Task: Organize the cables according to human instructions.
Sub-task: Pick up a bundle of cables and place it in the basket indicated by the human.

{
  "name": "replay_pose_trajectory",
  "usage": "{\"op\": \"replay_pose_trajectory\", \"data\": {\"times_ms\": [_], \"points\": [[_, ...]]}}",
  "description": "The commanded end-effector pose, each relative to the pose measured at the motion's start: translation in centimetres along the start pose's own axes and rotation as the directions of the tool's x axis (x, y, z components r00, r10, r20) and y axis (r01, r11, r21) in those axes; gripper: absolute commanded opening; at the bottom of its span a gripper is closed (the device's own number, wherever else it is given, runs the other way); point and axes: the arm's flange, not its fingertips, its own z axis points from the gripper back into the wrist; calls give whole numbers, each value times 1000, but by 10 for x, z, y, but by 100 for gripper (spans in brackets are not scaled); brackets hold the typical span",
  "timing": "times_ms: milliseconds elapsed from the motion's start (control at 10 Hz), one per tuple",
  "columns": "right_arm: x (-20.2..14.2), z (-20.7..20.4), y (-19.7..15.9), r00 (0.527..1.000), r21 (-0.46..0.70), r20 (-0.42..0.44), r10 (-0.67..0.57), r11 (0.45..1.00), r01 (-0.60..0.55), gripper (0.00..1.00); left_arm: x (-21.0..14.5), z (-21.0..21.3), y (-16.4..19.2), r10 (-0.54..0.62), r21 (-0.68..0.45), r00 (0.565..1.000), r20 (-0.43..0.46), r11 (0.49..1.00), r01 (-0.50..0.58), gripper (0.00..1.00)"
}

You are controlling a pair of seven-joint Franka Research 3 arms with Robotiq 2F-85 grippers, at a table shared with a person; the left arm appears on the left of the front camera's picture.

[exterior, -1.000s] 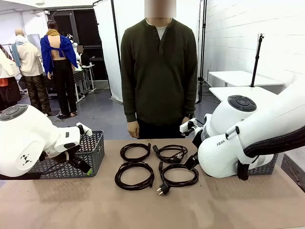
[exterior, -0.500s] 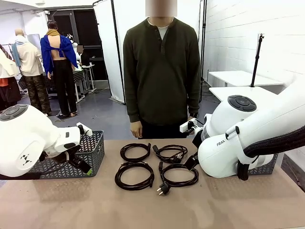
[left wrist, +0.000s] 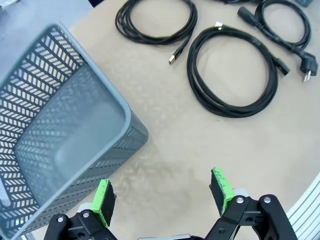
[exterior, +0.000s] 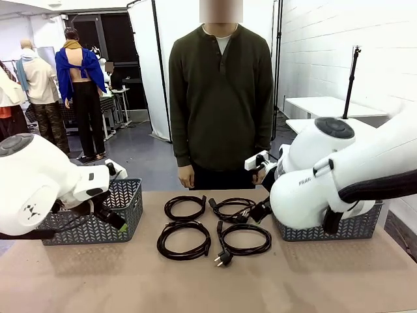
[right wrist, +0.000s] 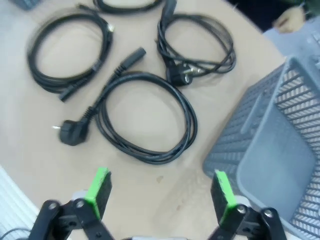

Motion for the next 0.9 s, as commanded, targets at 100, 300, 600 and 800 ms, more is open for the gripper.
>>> {"op": "replay_pose_trajectory", "data": {"times_ms": [100, 300, 600, 800], "points": [[5, 42, -27, 999, 84, 10, 43, 995, -43, 100, 13, 46, 6, -52, -40, 999, 7, 998, 52, 100], [5, 64, -38, 996, 146, 55, 77, 986, -84, 100, 22, 72, 12, -88, -142, 996, 19, 986, 90, 100], [-2, 86, -54, 987, 201, 113, 113, 970, -134, 100, 34, 100, 31, -111, -235, 994, 5, 966, 109, 100], [-6, 90, -63, 984, 212, 137, 116, 967, -144, 100, 39, 106, 42, -111, -247, 994, -5, 963, 107, 100]]}}
